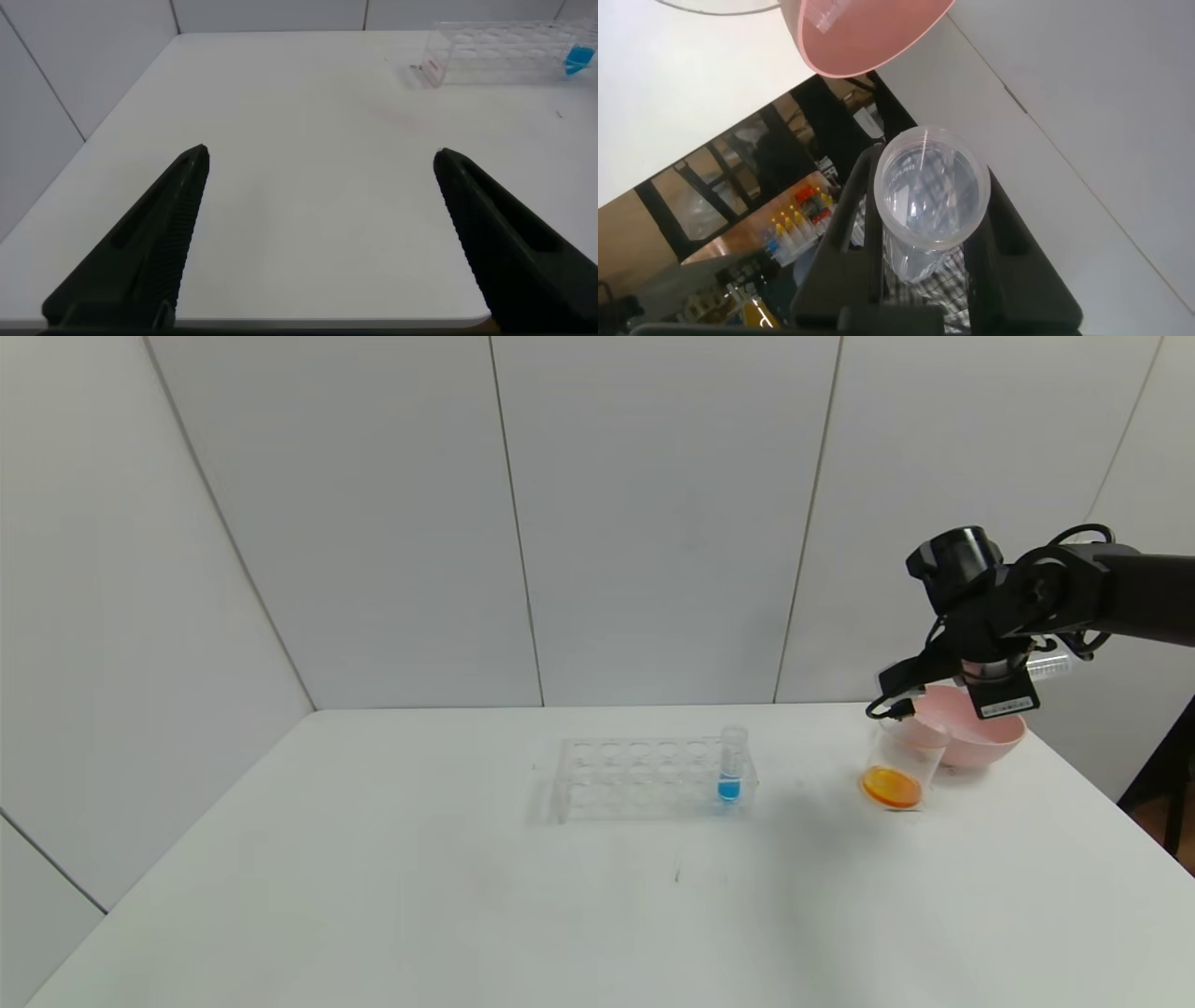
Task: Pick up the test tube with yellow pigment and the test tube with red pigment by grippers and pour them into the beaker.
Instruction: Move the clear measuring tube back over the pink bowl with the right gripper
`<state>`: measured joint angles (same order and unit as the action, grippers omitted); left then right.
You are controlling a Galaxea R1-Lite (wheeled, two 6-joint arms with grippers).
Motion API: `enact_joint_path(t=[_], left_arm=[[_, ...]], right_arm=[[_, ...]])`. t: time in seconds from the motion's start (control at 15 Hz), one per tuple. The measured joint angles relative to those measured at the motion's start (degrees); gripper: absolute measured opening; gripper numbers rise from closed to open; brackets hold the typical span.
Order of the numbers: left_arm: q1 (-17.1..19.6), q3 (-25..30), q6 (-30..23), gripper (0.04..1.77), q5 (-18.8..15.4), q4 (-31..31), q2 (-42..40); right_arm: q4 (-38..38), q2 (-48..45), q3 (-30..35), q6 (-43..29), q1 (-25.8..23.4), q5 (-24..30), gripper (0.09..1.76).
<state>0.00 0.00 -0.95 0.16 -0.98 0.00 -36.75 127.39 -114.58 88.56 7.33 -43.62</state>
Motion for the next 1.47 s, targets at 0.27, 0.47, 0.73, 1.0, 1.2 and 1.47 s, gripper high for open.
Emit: enact_joint_path(t=[0.27,0.47,0.73,1.0,1.2,1.47], left_arm=[[0.0,0.0,0.0,1.72,-0.02,0.02,0.0],[0.0,0.0,0.02,1.72,0.0,0.0,0.0],[0.0,0.0,0.0,1.72,0.0,0.0,0.0],[0.0,0.0,0.0,1.72,-0.02,0.02,0.0],[0.0,0.0,0.0,1.72,0.0,0.0,0.0],[0.0,0.0,0.0,1.72,0.0,0.0,0.0]], right_arm=[[0.27,-0.18,0.0,-0.43,-0.26,2.68,0.55],[0.02,-1.29,-0.02,-7.06,-1.93,13.13,0.55],[-0.38,-3.5,-0.02,-24.2,-5.16,33.85,0.55],[1.4,-6.06,0.05,-42.39,-11.18,53.27,0.55],[13.34,-7.44,3.91,-51.64,-15.34,60.12,0.55],[36.75,-8.18,13.15,-66.49,-18.07,61.36,0.55]])
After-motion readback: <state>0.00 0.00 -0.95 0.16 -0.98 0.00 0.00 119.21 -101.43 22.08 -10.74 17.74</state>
